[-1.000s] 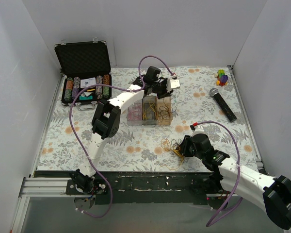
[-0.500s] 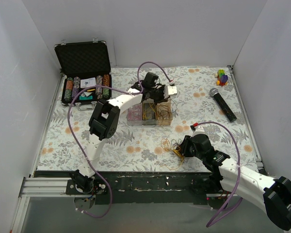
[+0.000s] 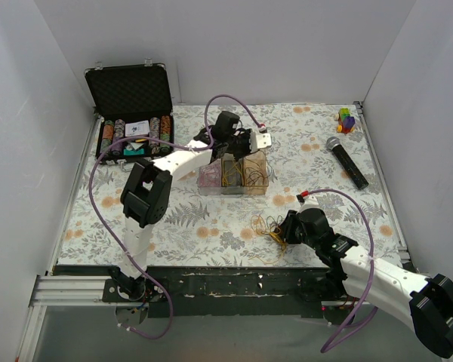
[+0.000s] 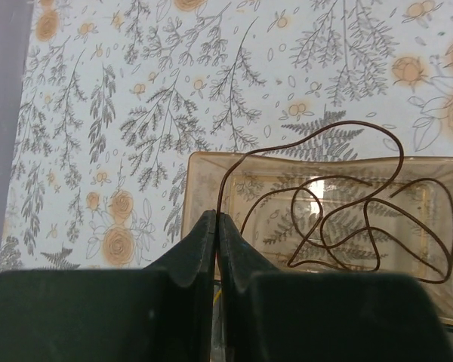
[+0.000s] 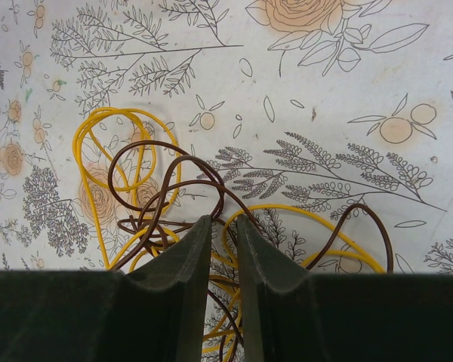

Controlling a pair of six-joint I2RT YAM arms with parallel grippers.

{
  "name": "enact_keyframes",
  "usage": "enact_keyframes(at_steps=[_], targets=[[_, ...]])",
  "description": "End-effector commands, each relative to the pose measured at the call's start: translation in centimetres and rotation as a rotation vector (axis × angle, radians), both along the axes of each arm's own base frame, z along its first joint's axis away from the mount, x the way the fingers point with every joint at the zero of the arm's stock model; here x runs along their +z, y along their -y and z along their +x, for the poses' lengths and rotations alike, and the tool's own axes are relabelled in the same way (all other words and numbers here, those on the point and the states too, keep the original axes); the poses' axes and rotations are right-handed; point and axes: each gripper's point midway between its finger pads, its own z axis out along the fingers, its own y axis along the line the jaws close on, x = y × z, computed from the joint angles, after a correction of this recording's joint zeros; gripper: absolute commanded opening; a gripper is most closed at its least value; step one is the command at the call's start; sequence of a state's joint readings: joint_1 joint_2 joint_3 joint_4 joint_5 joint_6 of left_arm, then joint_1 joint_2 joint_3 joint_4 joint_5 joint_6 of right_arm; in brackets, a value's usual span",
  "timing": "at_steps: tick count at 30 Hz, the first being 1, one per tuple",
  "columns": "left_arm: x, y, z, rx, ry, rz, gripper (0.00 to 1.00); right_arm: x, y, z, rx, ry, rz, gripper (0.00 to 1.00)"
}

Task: Untangle the cables
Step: Place the cable in the bin.

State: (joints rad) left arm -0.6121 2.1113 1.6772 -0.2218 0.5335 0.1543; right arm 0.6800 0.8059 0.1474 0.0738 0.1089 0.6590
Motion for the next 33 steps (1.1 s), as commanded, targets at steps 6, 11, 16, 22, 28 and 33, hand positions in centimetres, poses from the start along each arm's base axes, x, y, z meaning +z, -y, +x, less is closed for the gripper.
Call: enact_keyframes(at_steps=[6, 11, 16, 22, 28, 33], targets=[[-0.9, -1.7, 1.2, 0.032, 0.229, 0.188, 0.0, -1.4, 0.9, -0.7, -0.011, -0.043, -0.037, 0.28], [-0.5, -1.6, 1.8, 0.087, 0.27, 0.19, 0.0, -1.4, 0.9, -0.7, -0.011, -0.043, -0.04, 0.28], [0.1, -1.8, 2.0, 0.1, 0.296, 0.186, 0.0, -1.3, 0.9, -0.7, -0.008, -0.041, -0.04, 0.29], [-0.9, -0.6, 0.3, -0.003, 0.327, 0.209, 0.0, -1.2, 0.9, -0.7, -0.01, -0.039, -0.039, 0.28], [-2.7, 0.9, -0.6, -0.064, 0.31, 0.249, 0.08, -1.0, 1.0, -0.5, -0.014, -0.033, -0.05, 0.29], [-2.3, 0.8, -0.5, -0.053, 0.284, 0.27, 0.22, -0.9, 1.0, -0.5, -0.013, -0.03, -0.049, 0.29]])
